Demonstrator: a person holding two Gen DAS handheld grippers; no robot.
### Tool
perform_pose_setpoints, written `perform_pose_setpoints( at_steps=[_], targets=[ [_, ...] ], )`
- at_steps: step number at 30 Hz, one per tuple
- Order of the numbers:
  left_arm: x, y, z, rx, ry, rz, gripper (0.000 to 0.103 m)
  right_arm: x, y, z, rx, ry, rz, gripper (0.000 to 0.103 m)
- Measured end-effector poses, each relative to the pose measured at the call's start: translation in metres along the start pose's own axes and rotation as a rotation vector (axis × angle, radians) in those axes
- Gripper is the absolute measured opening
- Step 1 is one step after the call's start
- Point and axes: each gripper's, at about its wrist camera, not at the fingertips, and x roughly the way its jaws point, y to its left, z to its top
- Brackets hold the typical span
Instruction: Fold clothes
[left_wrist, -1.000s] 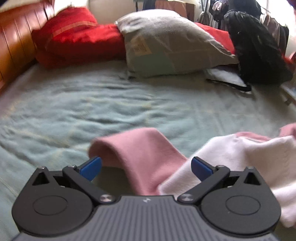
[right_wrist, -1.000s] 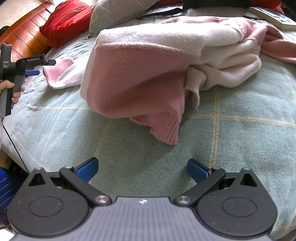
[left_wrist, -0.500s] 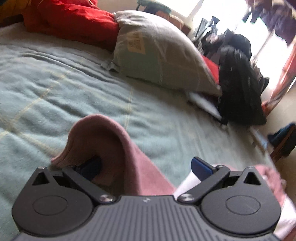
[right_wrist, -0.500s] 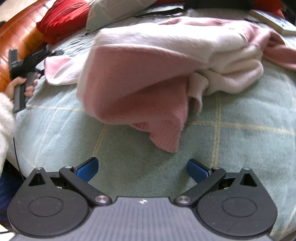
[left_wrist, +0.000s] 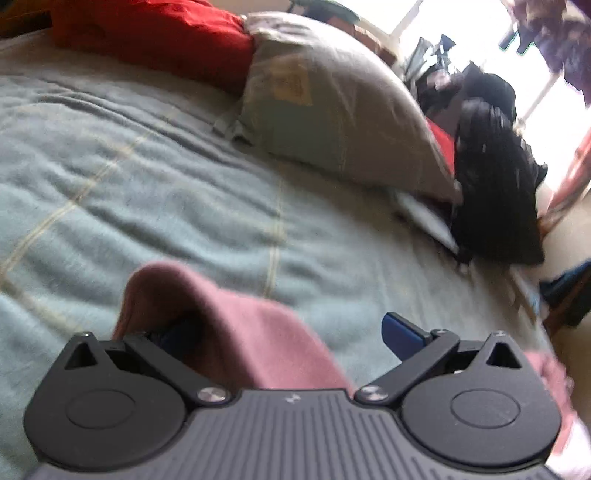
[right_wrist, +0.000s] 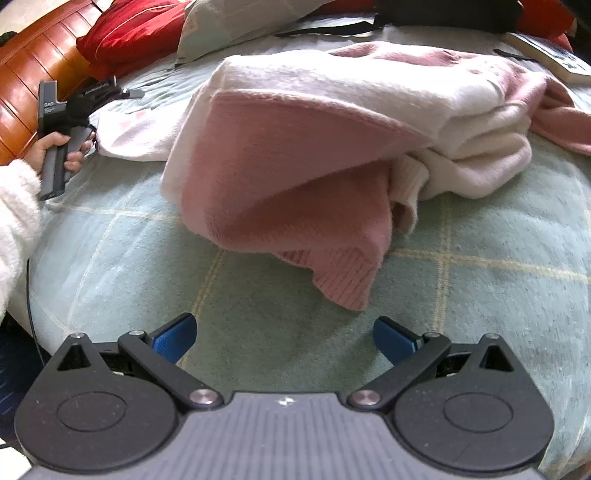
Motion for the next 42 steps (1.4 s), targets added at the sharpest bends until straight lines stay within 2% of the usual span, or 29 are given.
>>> perform_pose_setpoints(
  at_steps=[3, 8, 10, 16, 18, 21, 24, 30, 31, 34, 35, 38, 40, 42],
  targets=[
    [-0.01, 0.006, 0.0, -0.076, -0.113, -0.036, 0.102, 0.001, -0.006, -0.002, 0.016, 0.005, -0.017, 0.103],
    [-0.053, 0.007, -0.009, -0.078, -0.331, -0.037, 0.102, 0.001, -0.007, -0.004, 0.012, 0.004, -0.019, 0.103],
    [-0.072, 0.006, -0.012, -0.044, -0.385, -0.014, 0.102, 0.002, -0.004, -0.004, 0.003, 0.003, -0.024, 0.103],
    [-0.135, 0.012, -0.032, -0.051, -0.528, 0.018, 0.102, 0.002, -0.004, -0.002, -0.004, 0.001, -0.023, 0.103],
    [-0.157, 0.015, -0.041, -0.036, -0.558, 0.052, 0.102, 0.001, -0.003, -0.003, -0.005, 0.002, -0.017, 0.103],
    [-0.171, 0.017, -0.041, 0.003, -0.496, 0.153, 0.102, 0.001, -0.001, -0.004, -0.011, 0.002, -0.016, 0.103],
    [-0.166, 0.016, -0.037, 0.014, -0.358, 0.193, 0.102, 0.001, 0.0, -0.005, -0.007, -0.002, -0.012, 0.103],
    [-0.111, 0.021, -0.043, -0.078, -0.079, 0.019, 0.102, 0.0, 0.005, -0.008, -0.013, 0.001, -0.01, 0.103],
    [-0.101, 0.025, -0.048, -0.095, -0.051, 0.018, 0.102, 0.001, 0.004, -0.008, -0.012, 0.002, -0.011, 0.103],
    [-0.072, 0.036, -0.06, -0.15, -0.04, -0.007, 0.102, 0.003, 0.003, -0.006, -0.01, 0.006, -0.015, 0.103],
    [-0.07, 0.037, -0.06, -0.148, -0.086, -0.031, 0.102, 0.005, 0.002, -0.006, -0.01, 0.007, -0.018, 0.103],
    [-0.057, 0.048, -0.052, -0.219, -0.151, -0.139, 0.102, 0.012, 0.001, -0.003, -0.003, 0.013, -0.033, 0.103],
    [-0.049, 0.051, -0.047, -0.243, -0.2, -0.16, 0.102, 0.015, 0.003, -0.002, -0.012, 0.012, -0.045, 0.103],
    [-0.054, 0.053, -0.045, -0.261, -0.296, -0.162, 0.102, 0.016, 0.005, -0.001, -0.023, 0.012, -0.055, 0.103]
  ],
)
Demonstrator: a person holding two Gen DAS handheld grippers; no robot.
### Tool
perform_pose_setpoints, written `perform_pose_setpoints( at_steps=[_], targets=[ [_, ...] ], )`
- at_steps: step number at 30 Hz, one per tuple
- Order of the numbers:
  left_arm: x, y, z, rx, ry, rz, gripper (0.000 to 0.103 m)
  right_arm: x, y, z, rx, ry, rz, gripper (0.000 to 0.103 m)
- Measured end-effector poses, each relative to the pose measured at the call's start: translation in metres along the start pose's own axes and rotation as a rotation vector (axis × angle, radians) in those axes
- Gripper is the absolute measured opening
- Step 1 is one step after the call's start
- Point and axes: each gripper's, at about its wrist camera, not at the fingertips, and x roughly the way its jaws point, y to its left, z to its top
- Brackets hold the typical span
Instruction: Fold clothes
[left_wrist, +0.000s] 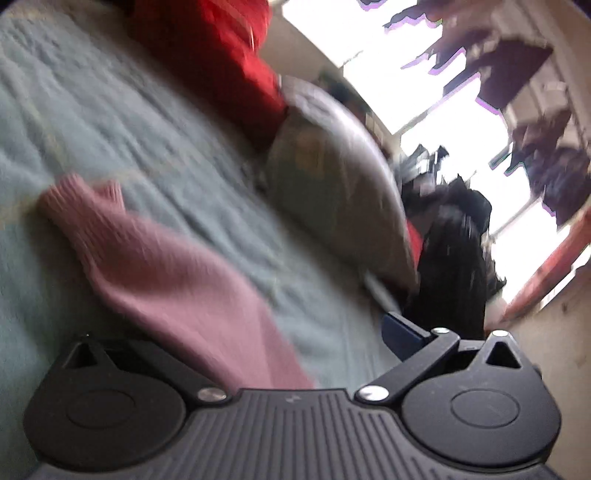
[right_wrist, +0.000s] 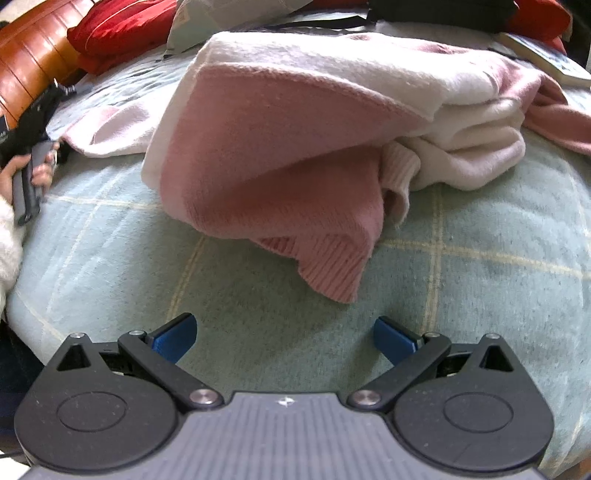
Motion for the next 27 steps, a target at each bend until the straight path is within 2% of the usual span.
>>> perform_pose_setpoints(
  at_steps=[3, 6, 11, 16, 19, 22, 27],
  targets=[
    [-0.021, 0.003, 0.007, -0.022, -0.121, -0.03, 0.102, 0.001, 0.001, 0.001, -0.009, 0.002, -0.005, 0.103],
    [-0.046, 0.001, 0.017, -0.01, -0.176, -0.014, 0.102, 0.002, 0.0, 0.002, -0.003, 0.002, -0.002, 0.103],
    [-0.09, -0.011, 0.03, 0.112, -0.2, 0.1, 0.102, 0.001, 0.004, -0.001, -0.027, -0.003, -0.022, 0.103],
    [-0.102, -0.03, 0.03, 0.229, -0.072, 0.298, 0.102, -0.004, 0.007, -0.003, -0.055, -0.008, -0.035, 0.103],
    [-0.102, -0.048, 0.017, 0.314, 0.025, 0.342, 0.102, -0.01, 0.006, -0.005, -0.056, -0.018, -0.028, 0.103],
    [-0.096, -0.073, -0.006, 0.404, 0.131, 0.351, 0.102, -0.021, 0.002, -0.009, -0.055, -0.042, -0.029, 0.103],
    [-0.086, -0.135, -0.062, 0.568, 0.303, 0.268, 0.102, -0.041, -0.017, -0.018, -0.039, -0.095, -0.062, 0.103]
  ],
)
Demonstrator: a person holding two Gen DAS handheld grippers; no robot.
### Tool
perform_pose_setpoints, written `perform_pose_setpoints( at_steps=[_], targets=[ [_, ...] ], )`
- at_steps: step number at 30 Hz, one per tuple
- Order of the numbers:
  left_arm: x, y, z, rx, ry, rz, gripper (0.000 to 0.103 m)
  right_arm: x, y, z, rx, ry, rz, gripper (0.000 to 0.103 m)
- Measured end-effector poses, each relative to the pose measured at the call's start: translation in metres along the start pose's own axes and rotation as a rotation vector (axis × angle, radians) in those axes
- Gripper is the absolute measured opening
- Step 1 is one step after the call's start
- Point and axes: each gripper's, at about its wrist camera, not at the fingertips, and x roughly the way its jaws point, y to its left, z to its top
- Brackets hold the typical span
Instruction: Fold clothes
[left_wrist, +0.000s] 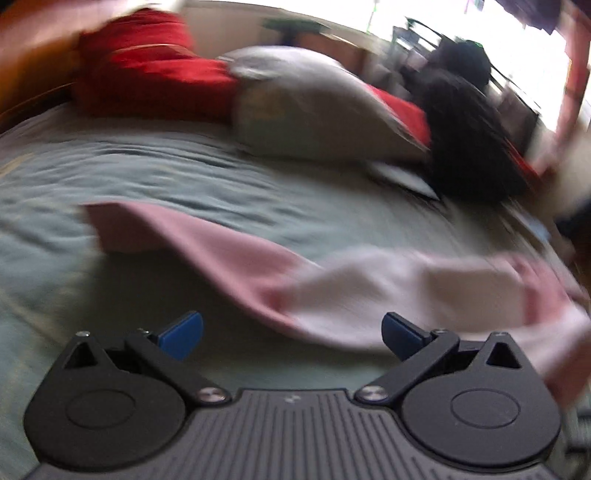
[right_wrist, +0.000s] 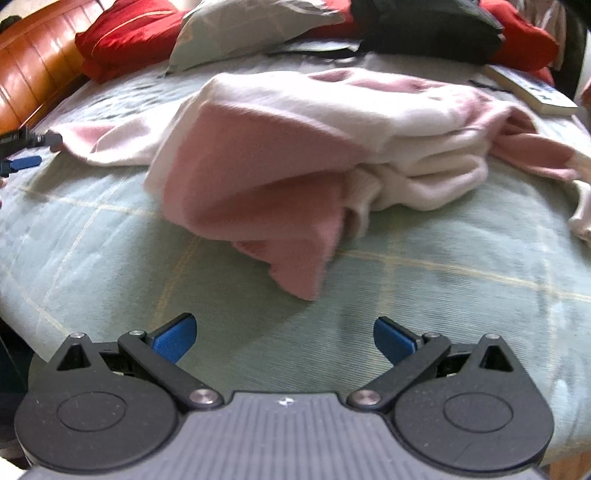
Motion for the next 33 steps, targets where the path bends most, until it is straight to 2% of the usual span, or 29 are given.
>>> perform_pose_setpoints(
  at_steps=[5, 8, 11, 15, 21, 26, 30, 33],
  targets=[
    [-0.004, -0.099, -0.024, 0.189, 0.067, -0.12, 0.102, -0.002, -0.026, -0.018, 0.008, -0.01, -0.069, 0.103],
    [-0.006, -0.149, -0.048, 0.297, 0.072, -0.153, 0.102, 0.011, -0.033, -0.028, -0.001, 0.007, -0.108, 0.103],
    [-0.013, -0.198, -0.071, 0.407, 0.059, -0.172, 0.102, 0.017, -0.042, -0.039, -0.007, -0.01, -0.085, 0.103],
    [-0.015, -0.245, -0.096, 0.479, 0.057, -0.175, 0.102, 0.02, -0.049, -0.05, -0.008, -0.07, -0.052, 0.103],
    [-0.02, -0.294, -0.107, 0.518, 0.059, -0.19, 0.102, 0.004, -0.065, -0.062, -0.058, -0.126, 0.017, 0.103],
    [-0.024, -0.318, -0.116, 0.534, 0.037, -0.202, 0.102, -0.024, -0.117, -0.059, 0.045, -0.17, 0.022, 0.103],
    [-0.019, -0.32, -0.124, 0.499, 0.045, -0.169, 0.102, -0.036, -0.175, -0.034, 0.142, -0.224, -0.022, 0.103],
    [-0.013, -0.315, -0.129, 0.448, 0.091, -0.196, 0.102, -0.04, -0.21, -0.005, 0.163, -0.302, -0.011, 0.103]
  ],
)
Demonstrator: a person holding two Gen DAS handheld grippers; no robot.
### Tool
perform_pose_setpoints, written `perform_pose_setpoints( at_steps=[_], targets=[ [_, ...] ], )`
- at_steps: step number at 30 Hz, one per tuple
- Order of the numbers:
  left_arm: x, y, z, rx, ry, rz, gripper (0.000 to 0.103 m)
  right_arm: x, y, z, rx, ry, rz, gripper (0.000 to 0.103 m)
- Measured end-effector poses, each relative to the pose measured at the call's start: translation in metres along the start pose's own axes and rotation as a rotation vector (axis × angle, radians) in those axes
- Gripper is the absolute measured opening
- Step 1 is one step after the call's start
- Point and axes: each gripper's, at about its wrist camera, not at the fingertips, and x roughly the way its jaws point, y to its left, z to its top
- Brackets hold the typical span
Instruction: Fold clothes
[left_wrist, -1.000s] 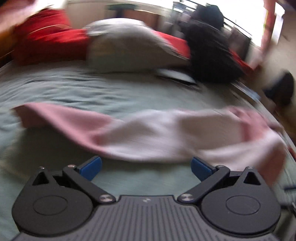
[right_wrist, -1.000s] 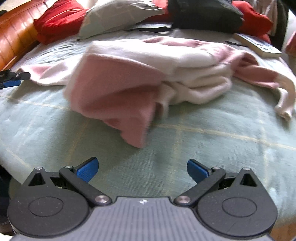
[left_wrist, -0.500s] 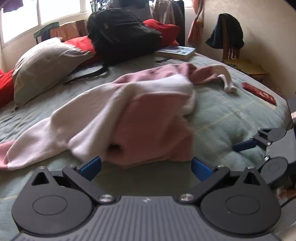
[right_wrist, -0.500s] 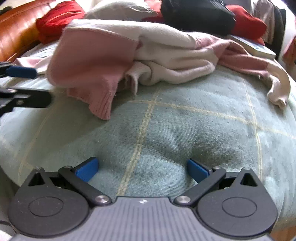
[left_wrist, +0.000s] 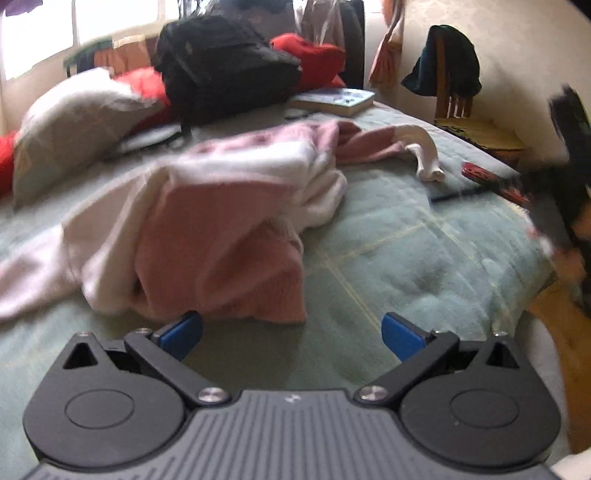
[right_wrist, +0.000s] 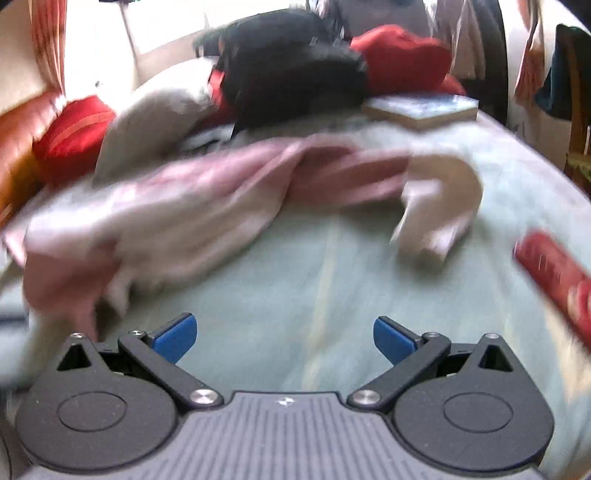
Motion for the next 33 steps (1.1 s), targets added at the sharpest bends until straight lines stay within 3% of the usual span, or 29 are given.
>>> perform_pose_setpoints(
  at_steps=[5, 12, 16, 20, 27, 33],
  targets=[
    [0.01, -0.009, -0.007, 0.013, 0.046, -0.029, 0.102, 0.032, -0.042, 0.061, 0.064, -0.055, 0.023, 0.103],
    [0.019, -0.016, -0.01, 0.04, 0.074, -0.011, 0.102, 0.096, -0.098, 0.152, 0.082, -0.109, -0.182, 0.103],
    [0.024, -0.019, -0.012, 0.044, 0.098, -0.005, 0.102, 0.16, -0.128, 0.177, 0.171, 0.019, -0.289, 0.103],
    [0.026, -0.022, -0.015, 0.073, 0.114, 0.013, 0.102, 0.219, -0.125, 0.166, 0.148, 0.285, -0.415, 0.103],
    [0.026, -0.023, -0.018, 0.069, 0.102, 0.002, 0.102, 0.161, -0.101, 0.125, 0.18, 0.335, -0.181, 0.103],
    [0.02, -0.032, -0.024, 0.094, 0.095, -0.031, 0.102, 0.081, -0.056, 0.075, 0.113, 0.266, -0.008, 0.103]
  ],
)
